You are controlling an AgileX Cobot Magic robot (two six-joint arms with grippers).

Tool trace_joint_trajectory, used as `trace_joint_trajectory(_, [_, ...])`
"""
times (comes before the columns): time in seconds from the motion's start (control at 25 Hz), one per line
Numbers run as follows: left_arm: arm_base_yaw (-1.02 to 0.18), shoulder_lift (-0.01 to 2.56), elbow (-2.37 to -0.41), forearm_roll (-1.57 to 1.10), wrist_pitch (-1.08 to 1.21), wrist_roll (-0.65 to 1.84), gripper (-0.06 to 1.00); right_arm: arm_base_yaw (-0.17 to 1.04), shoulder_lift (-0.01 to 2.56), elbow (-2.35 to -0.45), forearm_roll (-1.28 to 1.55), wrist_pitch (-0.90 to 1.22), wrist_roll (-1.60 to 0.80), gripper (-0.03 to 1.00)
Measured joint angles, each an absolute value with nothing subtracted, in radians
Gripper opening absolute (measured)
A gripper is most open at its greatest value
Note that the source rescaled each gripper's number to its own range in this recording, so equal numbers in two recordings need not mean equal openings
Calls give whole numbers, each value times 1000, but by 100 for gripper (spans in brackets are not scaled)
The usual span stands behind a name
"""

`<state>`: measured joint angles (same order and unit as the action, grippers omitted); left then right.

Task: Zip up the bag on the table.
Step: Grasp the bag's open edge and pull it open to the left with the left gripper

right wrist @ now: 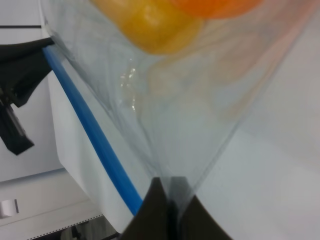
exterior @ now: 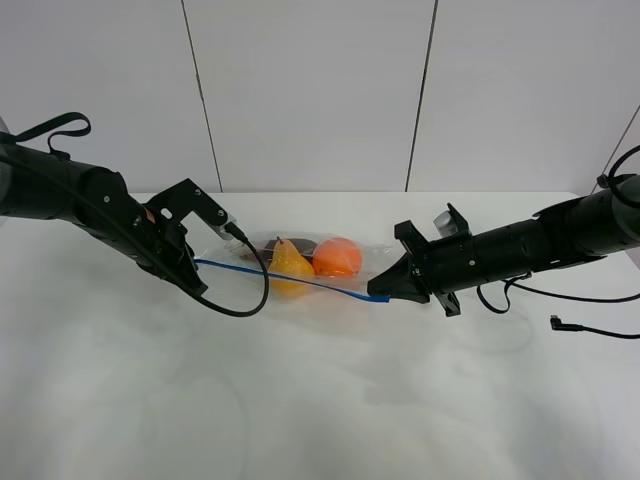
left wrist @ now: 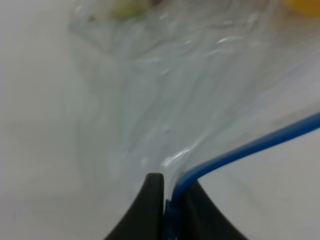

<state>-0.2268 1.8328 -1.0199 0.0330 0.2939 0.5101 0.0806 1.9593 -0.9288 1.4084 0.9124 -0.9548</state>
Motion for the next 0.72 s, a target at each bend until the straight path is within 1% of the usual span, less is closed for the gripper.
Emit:
trace_joint_trajectory(0.2, [-186, 1833, -1020, 32, 297, 483, 0, 81, 1959, -929, 1410, 922, -955, 0])
trace_joint_trajectory(0.48, [-186, 1833, -1020, 33, 298, 464, 1, 81, 1959, -929, 1409, 922, -955, 0])
trace_joint_trajectory(0.52, [-186, 1833, -1020, 33, 300, 463, 3, 81, 1959, -929, 1407, 921, -955, 0])
trace_joint_trajectory(0.6, [-179, 1833, -1020, 33, 307, 461, 12, 81, 1959, -929, 1401, 917, -955, 0])
trace_joint_trajectory(0.72, [-162, 1833, -1020, 54, 314, 437, 32, 75, 1959, -929, 1378, 902, -955, 0])
